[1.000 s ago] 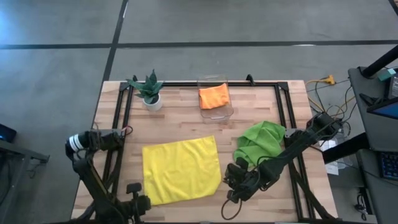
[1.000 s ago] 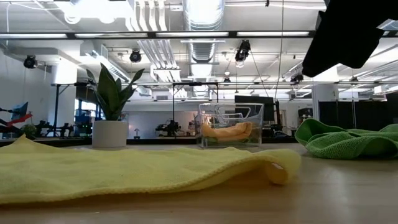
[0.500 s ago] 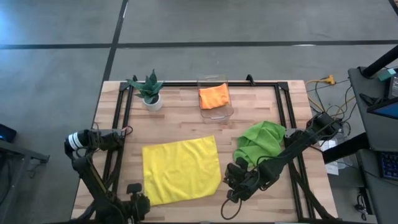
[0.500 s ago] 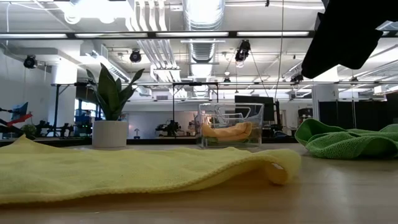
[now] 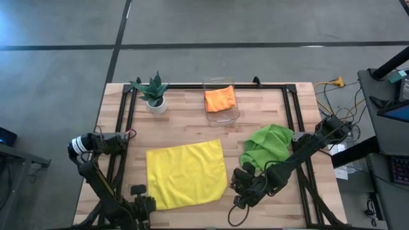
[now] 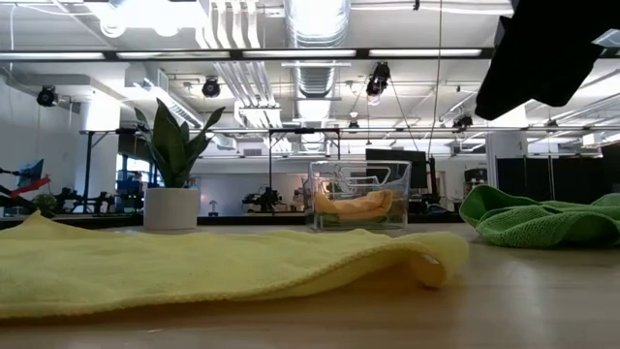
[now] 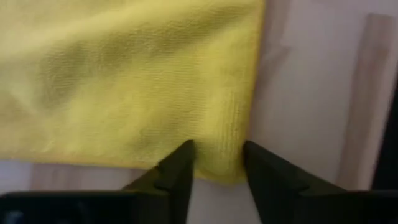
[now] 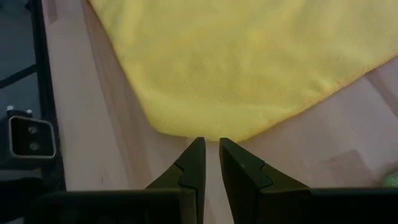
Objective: Fold microfiber towels
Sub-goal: Fold the yellow towel
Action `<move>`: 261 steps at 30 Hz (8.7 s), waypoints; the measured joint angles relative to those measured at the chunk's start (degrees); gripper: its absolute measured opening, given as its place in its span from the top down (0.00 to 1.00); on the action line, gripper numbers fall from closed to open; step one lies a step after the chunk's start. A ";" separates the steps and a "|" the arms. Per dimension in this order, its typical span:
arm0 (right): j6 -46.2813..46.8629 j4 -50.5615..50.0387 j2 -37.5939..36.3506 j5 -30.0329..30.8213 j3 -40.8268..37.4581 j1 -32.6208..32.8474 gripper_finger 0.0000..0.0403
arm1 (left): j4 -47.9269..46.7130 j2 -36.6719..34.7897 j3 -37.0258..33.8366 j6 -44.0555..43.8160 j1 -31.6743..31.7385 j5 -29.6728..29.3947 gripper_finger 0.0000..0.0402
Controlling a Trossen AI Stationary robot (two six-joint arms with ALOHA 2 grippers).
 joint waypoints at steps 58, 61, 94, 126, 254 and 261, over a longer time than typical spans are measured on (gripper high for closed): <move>-39.92 8.30 19.26 6.63 7.50 -0.81 0.70 | 6.66 -7.43 -1.73 -0.02 10.14 -3.04 1.00; -40.18 8.41 19.27 6.64 7.32 -1.79 0.67 | 6.68 -7.43 -1.73 -0.02 10.14 -3.01 1.00; -19.33 -3.65 3.41 -25.98 4.10 -2.79 0.98 | 7.59 -9.18 -1.71 2.22 4.92 -4.88 1.00; -23.78 -14.78 -4.11 -26.71 -2.69 -21.57 0.98 | 2.56 -29.17 -21.36 3.63 18.63 -14.10 1.00; -35.90 2.15 -9.07 -26.73 -5.95 -29.83 0.83 | 18.87 -35.44 -25.78 25.48 25.51 -5.33 0.89; -34.96 5.44 -6.17 -26.54 -5.96 -22.53 0.83 | 24.65 -36.63 -27.40 25.76 25.00 -2.80 0.93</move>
